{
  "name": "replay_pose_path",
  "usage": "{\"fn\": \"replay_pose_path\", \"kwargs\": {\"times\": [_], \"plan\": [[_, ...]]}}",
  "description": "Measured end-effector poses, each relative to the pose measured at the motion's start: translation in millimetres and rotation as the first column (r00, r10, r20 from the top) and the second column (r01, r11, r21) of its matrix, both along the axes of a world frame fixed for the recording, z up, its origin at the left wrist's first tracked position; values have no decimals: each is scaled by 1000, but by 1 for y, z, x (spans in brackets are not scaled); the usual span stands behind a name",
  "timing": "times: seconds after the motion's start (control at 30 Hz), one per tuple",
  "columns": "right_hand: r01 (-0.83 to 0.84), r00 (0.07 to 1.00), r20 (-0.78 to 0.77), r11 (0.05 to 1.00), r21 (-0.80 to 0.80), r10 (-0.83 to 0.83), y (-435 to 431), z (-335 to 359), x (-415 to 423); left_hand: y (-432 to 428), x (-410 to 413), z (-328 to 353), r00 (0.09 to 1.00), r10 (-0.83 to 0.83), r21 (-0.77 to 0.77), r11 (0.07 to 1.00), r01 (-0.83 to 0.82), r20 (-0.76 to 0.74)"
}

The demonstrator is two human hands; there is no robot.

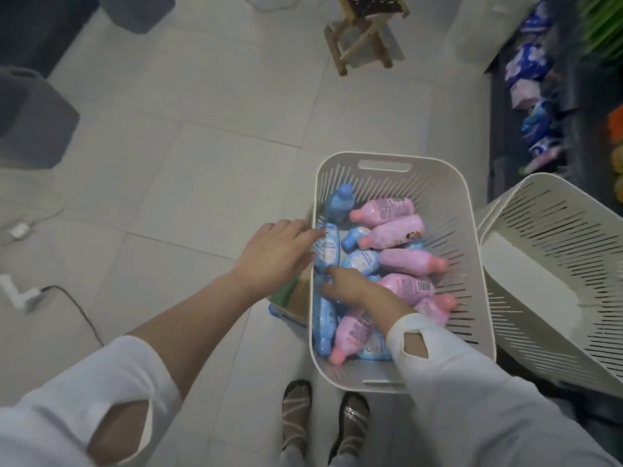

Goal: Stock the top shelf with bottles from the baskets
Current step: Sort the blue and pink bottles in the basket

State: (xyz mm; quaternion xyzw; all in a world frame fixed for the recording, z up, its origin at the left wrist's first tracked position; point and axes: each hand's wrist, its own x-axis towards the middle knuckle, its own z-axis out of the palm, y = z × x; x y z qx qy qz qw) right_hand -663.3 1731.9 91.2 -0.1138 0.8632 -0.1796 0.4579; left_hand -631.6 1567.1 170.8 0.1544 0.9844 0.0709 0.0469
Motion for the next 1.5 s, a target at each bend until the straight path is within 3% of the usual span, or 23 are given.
{"fn": "replay_pose_path", "kwargs": {"times": [0.13, 0.3, 0.4, 0.47, 0.53, 0.6, 0.7, 0.77, 0.83, 0.87, 0.93, 0.97, 1.03, 1.1, 1.17, 1.27, 1.37, 1.43, 1.5], "plan": [[14, 998, 53, 1000, -4, -14, -10, -14, 2, -3, 1, -5, 999, -42, 9, 999, 41, 21], [313, 944, 140, 946, -85, -299, -2, -11, -4, 2, -2, -6, 985, -107, 33, 993, 113, -138], [463, 885, 150, 868, -178, -442, 11, -10, -7, 19, -13, -7, 980, -181, 39, 982, 185, -84], [633, 773, 256, 725, -269, -580, 23, -8, -10, 37, -21, -3, 987, -144, 69, 988, 139, 74], [777, 630, 392, 544, -317, -671, 38, -4, -16, 53, -27, -3, 974, -3, 54, 998, -10, 228], [857, 514, 479, 408, -314, -711, 53, 5, -24, 67, -33, -3, 929, 133, 64, 984, -165, 347], [898, 413, 531, 235, -371, -740, 71, 23, -40, 83, -42, -7, 859, 259, 156, 920, -358, 442], [900, 367, 568, 126, -418, -737, 81, 34, -50, 88, -49, -7, 798, 351, 217, 838, -501, 490], [896, 330, 634, 21, -444, -699, 89, 44, -58, 93, -55, -2, 712, 443, 312, 681, -662, 544], [896, 312, 673, -29, -444, -670, 92, 48, -60, 97, -58, 3, 653, 469, 376, 556, -741, 594], [896, 285, 709, -84, -436, -645, 97, 55, -63, 107, -61, 12, 518, 418, 502, 156, -850, 747], [897, 293, 715, -75, -435, -635, 100, 56, -64, 113, -64, 18, 460, 327, 499, -42, -865, 825], [896, 377, 705, 45, -441, -600, 103, 56, -62, 122, -69, 23, 385, 183, 423, -271, -865, 905], [849, 515, 635, 238, -472, -576, 104, 56, -57, 126, -74, 25, 335, 183, 381, -396, -835, 924], [795, 604, 591, 357, -490, -534, 105, 53, -54, 128, -75, 25, 276, 247, 361, -442, -821, 929], [702, 711, 518, 519, -487, -476, 104, 53, -59, 126, -75, 20, 273, 399, 416, -336, -845, 875], [584, 811, 322, 658, -475, -488, 95, 49, -74, 119, -74, 10, 340, 619, 443, -13, -897, 708], [483, 862, 129, 718, -501, -490, 84, 45, -85, 116, -71, 4, 387, 670, 396, 148, -906, 634], [300, 906, -138, 838, -455, -399, 70, 37, -101, 113, -69, -5, 397, 685, 373, 194, -908, 611]]}}
